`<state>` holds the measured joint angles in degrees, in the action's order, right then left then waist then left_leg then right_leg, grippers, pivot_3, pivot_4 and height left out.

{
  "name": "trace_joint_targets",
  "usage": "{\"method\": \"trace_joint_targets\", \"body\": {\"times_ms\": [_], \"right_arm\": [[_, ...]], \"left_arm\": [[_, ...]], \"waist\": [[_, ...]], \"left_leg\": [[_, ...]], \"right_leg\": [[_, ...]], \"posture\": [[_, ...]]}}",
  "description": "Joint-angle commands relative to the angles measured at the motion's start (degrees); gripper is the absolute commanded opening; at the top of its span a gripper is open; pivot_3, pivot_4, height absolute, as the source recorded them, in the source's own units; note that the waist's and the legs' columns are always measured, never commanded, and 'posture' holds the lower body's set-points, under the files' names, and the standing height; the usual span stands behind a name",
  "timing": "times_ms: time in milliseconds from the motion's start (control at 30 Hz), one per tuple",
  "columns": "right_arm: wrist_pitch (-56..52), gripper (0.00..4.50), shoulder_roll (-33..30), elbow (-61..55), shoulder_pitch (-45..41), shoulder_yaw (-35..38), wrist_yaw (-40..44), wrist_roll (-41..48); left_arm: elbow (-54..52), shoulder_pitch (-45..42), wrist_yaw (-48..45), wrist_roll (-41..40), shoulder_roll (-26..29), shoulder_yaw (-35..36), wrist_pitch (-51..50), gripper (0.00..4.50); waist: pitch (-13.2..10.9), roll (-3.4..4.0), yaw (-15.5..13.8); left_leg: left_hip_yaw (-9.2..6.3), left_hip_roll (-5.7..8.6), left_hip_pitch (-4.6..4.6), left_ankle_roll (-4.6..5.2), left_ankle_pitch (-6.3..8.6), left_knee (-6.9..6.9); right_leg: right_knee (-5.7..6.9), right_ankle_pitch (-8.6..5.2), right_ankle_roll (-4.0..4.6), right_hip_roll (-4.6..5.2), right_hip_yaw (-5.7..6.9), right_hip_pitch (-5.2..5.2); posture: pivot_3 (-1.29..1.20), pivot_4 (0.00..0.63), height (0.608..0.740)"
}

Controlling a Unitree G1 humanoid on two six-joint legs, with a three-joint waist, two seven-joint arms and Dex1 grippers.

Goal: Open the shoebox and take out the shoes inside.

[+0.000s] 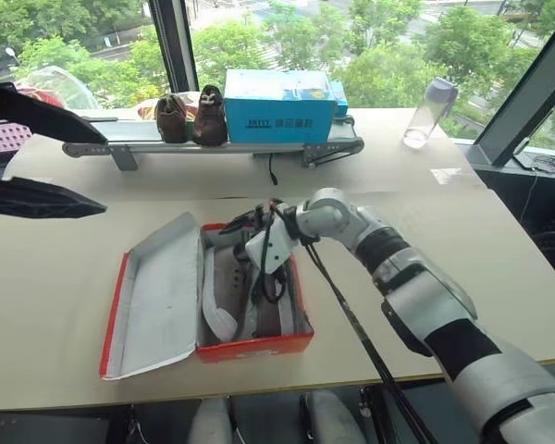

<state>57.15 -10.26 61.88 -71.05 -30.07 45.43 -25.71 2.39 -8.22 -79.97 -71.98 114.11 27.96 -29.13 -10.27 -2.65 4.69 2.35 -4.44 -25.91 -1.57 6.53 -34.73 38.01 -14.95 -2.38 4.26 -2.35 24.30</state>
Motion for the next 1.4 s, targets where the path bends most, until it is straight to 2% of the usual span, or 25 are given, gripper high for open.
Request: {"method": "trace_joint_targets", "body": {"times_ms": [33, 200, 233, 567, 733, 867, 933, 1033, 1167, 1233, 1400], "right_arm": [[1.3, 2.04, 1.1, 1.2, -0.7, -0.3, -0.6, 0.1], [1.5, 0.27, 1.1, 1.8, -0.9, -0.8, -2.5, -0.8], [1.5, 0.04, 1.0, 1.8, -1.0, -0.8, -2.9, -1.0], [1.6, 0.04, -0.1, 0.8, -0.8, 0.0, -2.7, 0.9], [-5.3, 0.04, -1.1, -5.8, -0.6, 4.7, 12.0, 14.9], [-22.7, 0.04, -2.5, -16.2, 1.0, 8.7, 24.8, 26.5], [-31.1, 0.04, -3.6, -21.6, 1.9, 10.5, 27.4, 29.9], [-45.1, 0.04, -5.7, -29.0, 3.0, 13.0, 28.5, 33.3], [-70.1, 0.04, -10.9, -35.9, 2.0, 18.2, 26.0, 38.0], [-78.3, 0.04, -13.0, -38.5, 1.9, 20.1, 25.0, 39.7], [-100.8, 0.04, -23.2, -42.4, 0.8, 25.6, 25.3, 44.8]], "left_arm": [[-0.1, -2.1, 0.0, 0.9, -0.2, 1.3, -1.1, 4.50], [-0.4, -2.6, 0.1, 1.1, -0.5, 1.1, -1.5, 4.50], [-0.4, -2.6, 0.1, 1.1, -0.5, 1.1, -1.4, 4.50], [0.2, -0.8, 0.7, 0.1, 0.2, 0.9, 0.9, 4.50], [1.0, 0.5, 0.8, -0.3, 0.6, 0.9, 2.6, 4.50], [1.4, 2.6, 1.0, -1.7, 1.4, 1.1, 4.5, 4.50], [1.7, 4.0, 1.1, -2.4, 1.9, 1.3, 5.6, 4.50], [2.2, 6.4, 1.3, -3.9, 2.9, 1.6, 7.7, 4.50], [3.3, 10.6, 1.4, -6.3, 4.7, 2.5, 11.4, 4.50], [4.0, 12.5, 1.4, -7.1, 5.5, 2.9, 13.0, 4.50], [7.4, 21.4, 1.4, -11.1, 9.1, 5.0, 19.6, 4.50]], "waist": [[0.0, -0.01, 0.2], [0.0, -0.02, 0.7], [0.0, -0.03, 0.7], [0.0, -0.07, 0.7], [0.0, -0.11, 0.7], [0.0, -0.11, 0.7], [0.0, -0.11, 0.5], [0.0, -0.10, 0.2], [0.0, -0.08, -0.7], [-0.1, -0.04, -1.1], [-0.1, 0.00, -2.1]], "left_leg": [[0.00, 0.00, 0.00, 0.00, 0.00, 0.00], [-0.02, 0.00, 0.02, 0.00, 0.00, -0.01], [-0.02, 0.00, 0.01, 0.00, 0.00, 0.00], [-0.03, 0.01, 0.01, -0.01, 0.00, -0.01], [-0.03, 0.01, 0.01, 0.00, 0.00, -0.02], [-0.03, 0.00, 0.00, 0.00, 0.00, -0.02], [-0.04, 0.00, -0.01, 0.00, 0.00, -0.02], [-0.04, -0.01, -0.02, -0.01, 0.00, -0.02], [-0.01, -0.01, -0.03, -0.03, 0.01, -0.01], [-0.01, -0.01, -0.11, -0.04, 0.02, -0.01], [0.05, 0.00, -0.42, -0.04, 0.02, -0.04]], "right_leg": [[0.00, 0.00, 0.00, 0.00, 0.00, -0.01], [0.01, 0.00, 0.00, 0.01, 0.00, -0.03], [0.00, 0.00, 0.00, 0.01, 0.00, -0.03], [0.00, 0.00, -0.01, 0.02, 0.00, -0.05], [0.00, 0.00, -0.01, 0.02, 0.00, -0.08], [0.04, 0.00, -0.01, 0.01, 0.00, -0.05], [0.04, 0.00, -0.01, 0.00, 0.01, -0.06], [0.05, 0.00, 0.00, 0.01, 0.02, -0.03], [0.04, 0.01, 0.02, 0.04, 0.03, 0.03], [0.04, 0.03, 0.08, 0.04, 0.04, 0.11], [0.01, 0.14, 0.28, 0.10, 0.07, 0.39]], "posture": [[0.00, 0.150, 0.740], [0.00, 0.150, 0.740], [0.00, 0.150, 0.740], [0.00, 0.150, 0.740], [0.00, 0.150, 0.740], [0.00, 0.150, 0.740], [0.00, 0.150, 0.740], [0.00, 0.150, 0.740], [0.00, 0.150, 0.740], [0.00, 0.150, 0.740], [0.00, 0.150, 0.740]]}}
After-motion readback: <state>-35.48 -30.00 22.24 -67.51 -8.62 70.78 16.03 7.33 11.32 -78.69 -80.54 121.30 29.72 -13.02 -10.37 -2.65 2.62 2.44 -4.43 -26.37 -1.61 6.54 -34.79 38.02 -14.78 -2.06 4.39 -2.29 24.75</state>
